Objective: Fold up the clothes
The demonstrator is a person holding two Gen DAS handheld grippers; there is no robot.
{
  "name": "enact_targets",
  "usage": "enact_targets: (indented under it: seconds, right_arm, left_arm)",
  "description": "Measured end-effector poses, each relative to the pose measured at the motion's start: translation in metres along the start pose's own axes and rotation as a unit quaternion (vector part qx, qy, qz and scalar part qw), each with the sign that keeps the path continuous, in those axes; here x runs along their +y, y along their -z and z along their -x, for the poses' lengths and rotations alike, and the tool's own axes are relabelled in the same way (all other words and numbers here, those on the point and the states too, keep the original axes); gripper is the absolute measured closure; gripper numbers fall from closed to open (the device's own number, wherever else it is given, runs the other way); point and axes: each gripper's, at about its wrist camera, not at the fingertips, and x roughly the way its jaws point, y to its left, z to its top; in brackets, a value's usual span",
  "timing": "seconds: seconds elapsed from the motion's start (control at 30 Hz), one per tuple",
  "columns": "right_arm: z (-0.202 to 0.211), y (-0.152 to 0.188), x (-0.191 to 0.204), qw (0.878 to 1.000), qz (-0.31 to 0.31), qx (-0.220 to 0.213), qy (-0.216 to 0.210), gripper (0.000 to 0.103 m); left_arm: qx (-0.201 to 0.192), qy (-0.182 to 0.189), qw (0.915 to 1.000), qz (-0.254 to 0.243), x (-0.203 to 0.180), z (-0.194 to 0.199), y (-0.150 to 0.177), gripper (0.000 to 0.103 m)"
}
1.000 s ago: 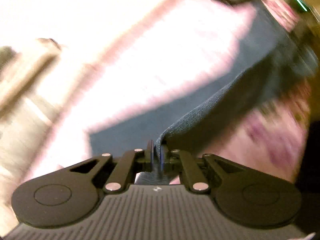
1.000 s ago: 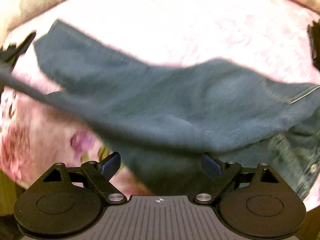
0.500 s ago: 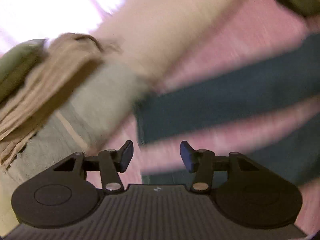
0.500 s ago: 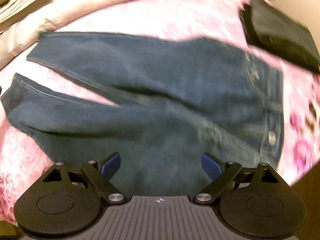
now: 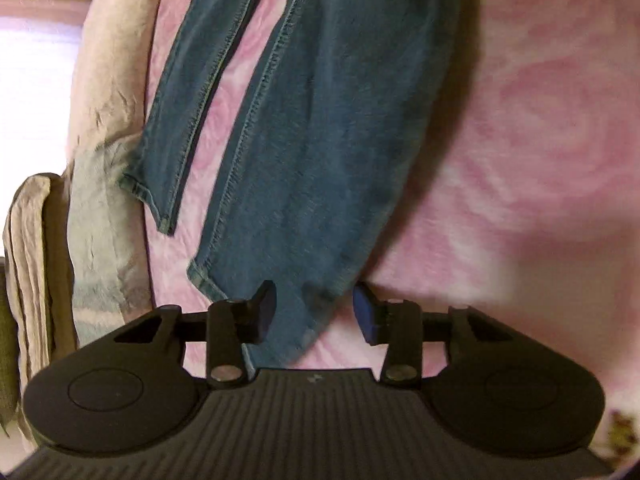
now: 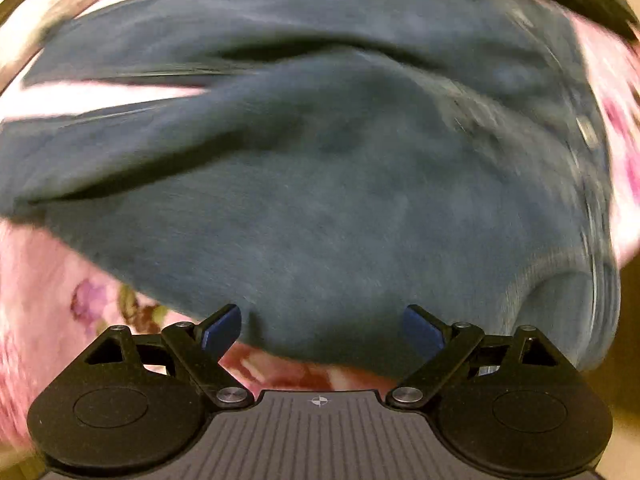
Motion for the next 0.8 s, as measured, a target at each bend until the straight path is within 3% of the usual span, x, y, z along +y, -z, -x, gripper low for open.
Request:
enact_targets:
  seconds: [0.07, 0.13, 0.27, 0.4, 0.53, 0.67, 0.7, 0.73, 0.77, 0.8]
  right_arm:
    - [0.001, 0.018, -0.017, 0.998, -0.06, 0.002, -0.009, 0.013]
    - [0.005, 0.038, -0.034, 0.993, -0.119, -0.004, -0.025, 0.013]
    - [0.01, 0.076, -0.072, 0.966, -0.249, -0.035, -0.062, 0.013]
    - [0.008, 0.104, -0.118, 0.912, -0.381, -0.11, -0.103, 0.013]
    - [-0.003, 0.119, -0.165, 0.849, -0.475, -0.179, -0.149, 0.013]
    - [-0.016, 0.121, -0.212, 0.792, -0.54, -0.207, -0.196, 0.014]
    - [-0.013, 0.121, -0.222, 0.788, -0.547, -0.203, -0.198, 0.023]
    - [-0.01, 0.12, -0.231, 0.783, -0.554, -0.199, -0.2, 0.054]
    - [-0.004, 0.119, -0.241, 0.784, -0.555, -0.195, -0.201, 0.07]
    - [0.005, 0.115, -0.25, 0.792, -0.544, -0.19, -0.201, 0.075]
  left_arm:
    - [-0.007, -0.001, 0.9999, -0.008, 0.001, -0.007, 0.001, 0.068]
    - [-0.005, 0.016, 0.9998, -0.013, 0.0, -0.007, 0.0, 0.09]
    - [0.005, 0.027, 0.9996, 0.007, 0.006, 0.008, 0.003, 0.095]
    - [0.013, 0.031, 0.9984, 0.047, 0.025, 0.039, 0.005, 0.096]
    - [0.035, 0.036, 0.9983, 0.028, 0.03, 0.062, 0.006, 0.096]
    - [0.071, 0.046, 0.9964, 0.011, 0.025, 0.085, -0.001, 0.096]
    - [0.078, 0.047, 0.9958, 0.011, 0.022, 0.092, -0.004, 0.096]
    - [0.085, 0.048, 0.9951, 0.013, 0.02, 0.099, -0.007, 0.096]
    - [0.093, 0.05, 0.9942, 0.019, 0.019, 0.107, -0.011, 0.096]
    - [0.099, 0.053, 0.9934, 0.024, 0.018, 0.114, -0.013, 0.096]
